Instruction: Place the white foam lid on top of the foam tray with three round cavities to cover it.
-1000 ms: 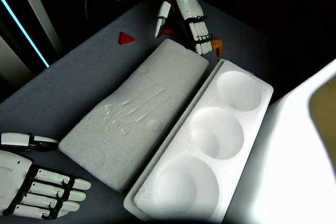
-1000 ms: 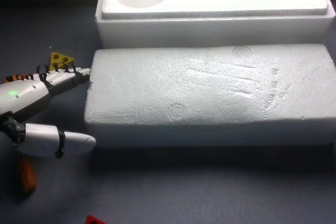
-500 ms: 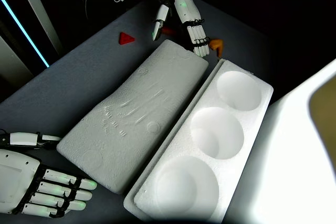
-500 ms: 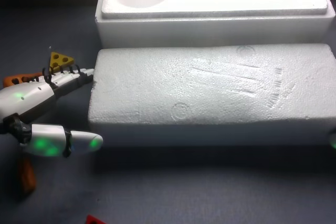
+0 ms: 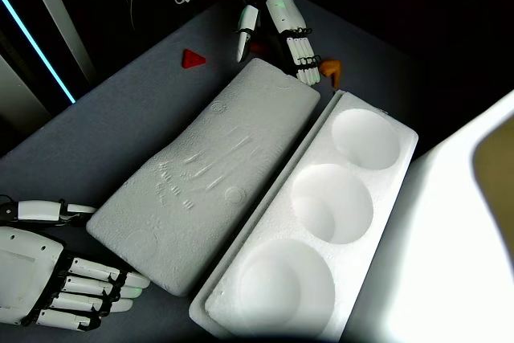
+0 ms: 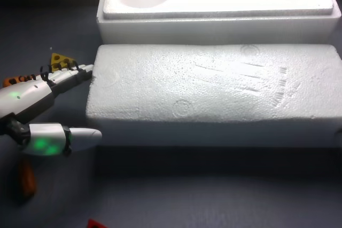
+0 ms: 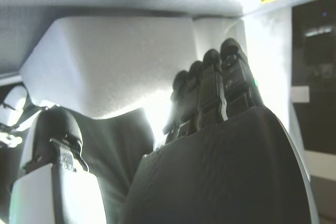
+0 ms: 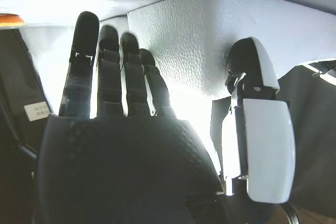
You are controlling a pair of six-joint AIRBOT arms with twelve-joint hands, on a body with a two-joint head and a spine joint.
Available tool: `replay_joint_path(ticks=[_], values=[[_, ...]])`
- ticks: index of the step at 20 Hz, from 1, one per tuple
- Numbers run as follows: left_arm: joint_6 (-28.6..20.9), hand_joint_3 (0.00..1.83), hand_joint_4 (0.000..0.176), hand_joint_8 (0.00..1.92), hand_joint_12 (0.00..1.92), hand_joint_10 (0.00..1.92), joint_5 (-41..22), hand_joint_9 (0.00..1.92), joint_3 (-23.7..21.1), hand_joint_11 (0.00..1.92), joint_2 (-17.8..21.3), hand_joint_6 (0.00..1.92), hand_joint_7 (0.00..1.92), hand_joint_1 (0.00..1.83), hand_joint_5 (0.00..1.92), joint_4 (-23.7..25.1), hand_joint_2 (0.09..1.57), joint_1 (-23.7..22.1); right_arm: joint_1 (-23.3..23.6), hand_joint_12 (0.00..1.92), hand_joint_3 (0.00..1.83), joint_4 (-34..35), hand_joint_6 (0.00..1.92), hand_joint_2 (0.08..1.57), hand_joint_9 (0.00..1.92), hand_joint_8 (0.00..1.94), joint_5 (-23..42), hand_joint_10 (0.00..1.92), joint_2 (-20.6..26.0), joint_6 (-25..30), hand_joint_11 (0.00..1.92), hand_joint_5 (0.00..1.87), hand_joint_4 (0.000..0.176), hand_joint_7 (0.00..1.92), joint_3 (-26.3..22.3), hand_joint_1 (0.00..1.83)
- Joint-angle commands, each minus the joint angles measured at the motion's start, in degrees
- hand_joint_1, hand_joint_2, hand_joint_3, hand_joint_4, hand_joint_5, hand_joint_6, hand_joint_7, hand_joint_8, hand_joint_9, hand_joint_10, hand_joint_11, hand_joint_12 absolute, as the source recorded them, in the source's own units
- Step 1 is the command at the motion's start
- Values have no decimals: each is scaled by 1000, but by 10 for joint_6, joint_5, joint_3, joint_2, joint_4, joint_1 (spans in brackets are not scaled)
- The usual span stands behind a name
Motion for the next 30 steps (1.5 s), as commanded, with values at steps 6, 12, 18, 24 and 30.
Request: replay_joint_path(ticks=[6, 12, 18, 24, 30], values=[[-18, 24, 0, 0, 0, 0, -132, 0, -32, 0, 21, 3, 0, 535, 49, 20, 1084, 23, 3, 1682, 0, -44, 2, 1173, 0, 7, 121, 232, 36, 9, 0, 128, 0, 52, -38, 490], [-30, 12, 0, 0, 0, 0, -192, 0, -66, 0, 50, 5, 0, 546, 40, 41, 1077, 31, -27, 1509, 0, -68, 6, 1213, 0, 12, 195, 469, 77, 22, 0, 124, 0, 117, -83, 404], [-32, 13, 11, 0, 0, 0, -236, 0, -79, 0, 74, 1, 0, 508, 26, 57, 1096, 16, -30, 1124, 0, -90, 13, 1223, 0, 8, 239, 298, 111, 22, 0, 110, 0, 106, -99, 462], [-31, 0, 0, 0, 0, 0, -179, 0, -35, 0, 53, 0, 0, 572, 2, 91, 1072, -77, 29, 1771, 0, -106, 19, 1166, 0, 37, 213, 698, 115, 17, 0, 94, 0, 174, -69, 282], [-31, 0, 0, 0, 0, 0, -135, 0, 13, 0, 19, 15, 0, 614, 44, 98, 1064, -136, 114, 1887, 13, -124, 576, 1201, 0, 74, 137, 799, 103, 3, 0, 0, 0, 234, -26, 523]])
